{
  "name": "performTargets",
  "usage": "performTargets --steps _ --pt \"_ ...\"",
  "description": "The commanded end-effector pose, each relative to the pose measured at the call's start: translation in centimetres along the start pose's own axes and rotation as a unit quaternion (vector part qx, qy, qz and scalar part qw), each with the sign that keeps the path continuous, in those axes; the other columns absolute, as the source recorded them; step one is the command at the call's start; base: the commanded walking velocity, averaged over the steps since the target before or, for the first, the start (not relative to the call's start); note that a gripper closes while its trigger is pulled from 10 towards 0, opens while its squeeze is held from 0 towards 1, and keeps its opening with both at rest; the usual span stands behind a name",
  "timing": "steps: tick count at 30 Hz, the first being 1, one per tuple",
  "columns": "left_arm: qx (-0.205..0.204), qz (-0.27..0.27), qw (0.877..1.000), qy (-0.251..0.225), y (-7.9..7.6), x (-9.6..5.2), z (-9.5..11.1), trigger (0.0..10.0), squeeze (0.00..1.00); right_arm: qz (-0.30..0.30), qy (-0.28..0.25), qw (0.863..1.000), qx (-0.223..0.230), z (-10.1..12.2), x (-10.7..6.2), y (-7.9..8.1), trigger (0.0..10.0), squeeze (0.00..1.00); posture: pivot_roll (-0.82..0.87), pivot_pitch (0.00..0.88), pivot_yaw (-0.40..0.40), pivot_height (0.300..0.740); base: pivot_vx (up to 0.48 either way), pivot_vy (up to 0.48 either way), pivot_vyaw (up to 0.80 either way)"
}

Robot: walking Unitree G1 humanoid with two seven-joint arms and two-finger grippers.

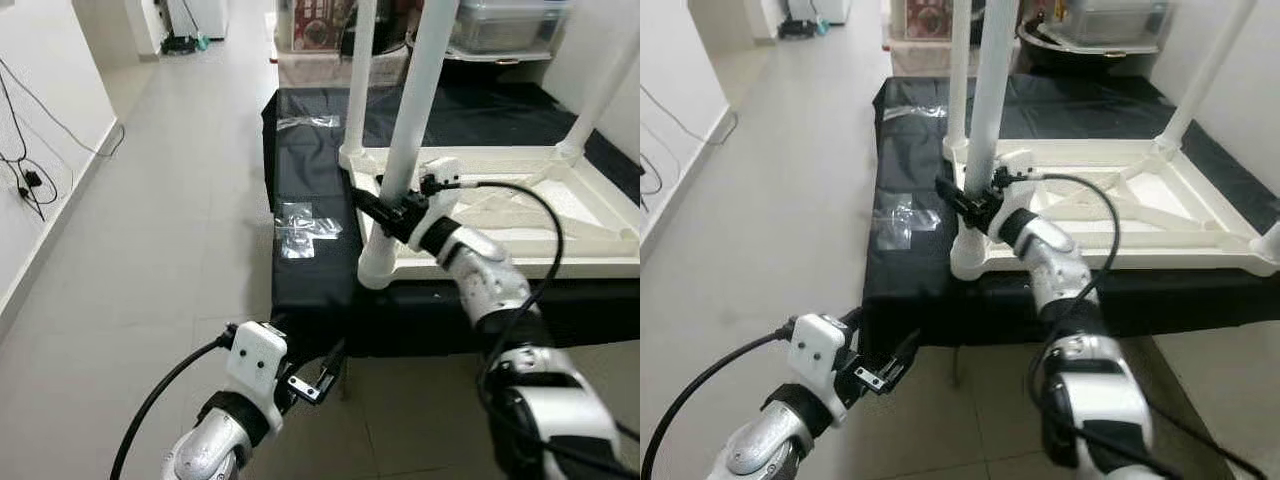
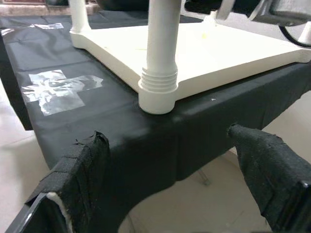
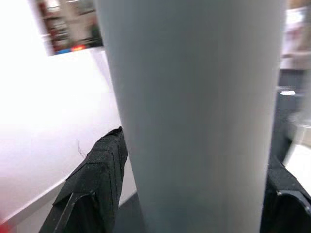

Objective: Building children table

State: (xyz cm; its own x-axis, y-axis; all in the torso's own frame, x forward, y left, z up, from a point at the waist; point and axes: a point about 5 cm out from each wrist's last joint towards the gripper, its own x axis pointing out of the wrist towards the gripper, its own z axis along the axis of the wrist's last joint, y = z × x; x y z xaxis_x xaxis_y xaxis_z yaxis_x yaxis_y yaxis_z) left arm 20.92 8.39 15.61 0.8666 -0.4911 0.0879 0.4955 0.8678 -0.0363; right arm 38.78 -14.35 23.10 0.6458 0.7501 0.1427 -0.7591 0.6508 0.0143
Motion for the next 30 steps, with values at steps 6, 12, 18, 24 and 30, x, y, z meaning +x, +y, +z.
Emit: performTargets --steps 6,12,18,24,30 --pt "-0.008 -0.007 1.0 0.005 -0.5 -0.3 0.0 10.0 0.0 0.155 0.062 0.986 0.01 -1.6 1.7 2.4 10.0 0.0 0.17 0.11 -0.065 0.74 0.0 0.0 0.0" --pt "-0.008 -0.007 1.0 0.006 -0.6 -0.5 0.0 10.0 0.0 0.179 0.08 0.981 0.002 -2.3 2.4 3.2 0.0 0.0 0.18 0.108 -0.066 0.74 0.0 0.0 0.0" --pt "-0.007 -0.005 1.0 0.008 -0.6 -0.5 -0.1 10.0 0.0 0.114 0.071 0.991 -0.026 -2.3 2.8 2.6 0.0 0.0 0.17 0.104 -0.064 0.74 0.0 0.0 0.0" --pt "-0.005 -0.006 1.0 0.008 -0.5 -0.3 -0.3 10.0 0.0 -0.182 0.062 0.981 -0.039 -2.2 2.0 -0.9 0.0 0.0 0.15 0.095 -0.058 0.74 0.0 0.0 0.0" --pt "-0.003 -0.005 1.0 0.008 -0.3 -0.2 -0.3 10.0 0.0 -0.386 0.04 0.921 -0.025 -2.2 -0.1 -3.0 0.0 0.0 0.15 0.098 -0.054 0.74 0.0 0.0 0.0"
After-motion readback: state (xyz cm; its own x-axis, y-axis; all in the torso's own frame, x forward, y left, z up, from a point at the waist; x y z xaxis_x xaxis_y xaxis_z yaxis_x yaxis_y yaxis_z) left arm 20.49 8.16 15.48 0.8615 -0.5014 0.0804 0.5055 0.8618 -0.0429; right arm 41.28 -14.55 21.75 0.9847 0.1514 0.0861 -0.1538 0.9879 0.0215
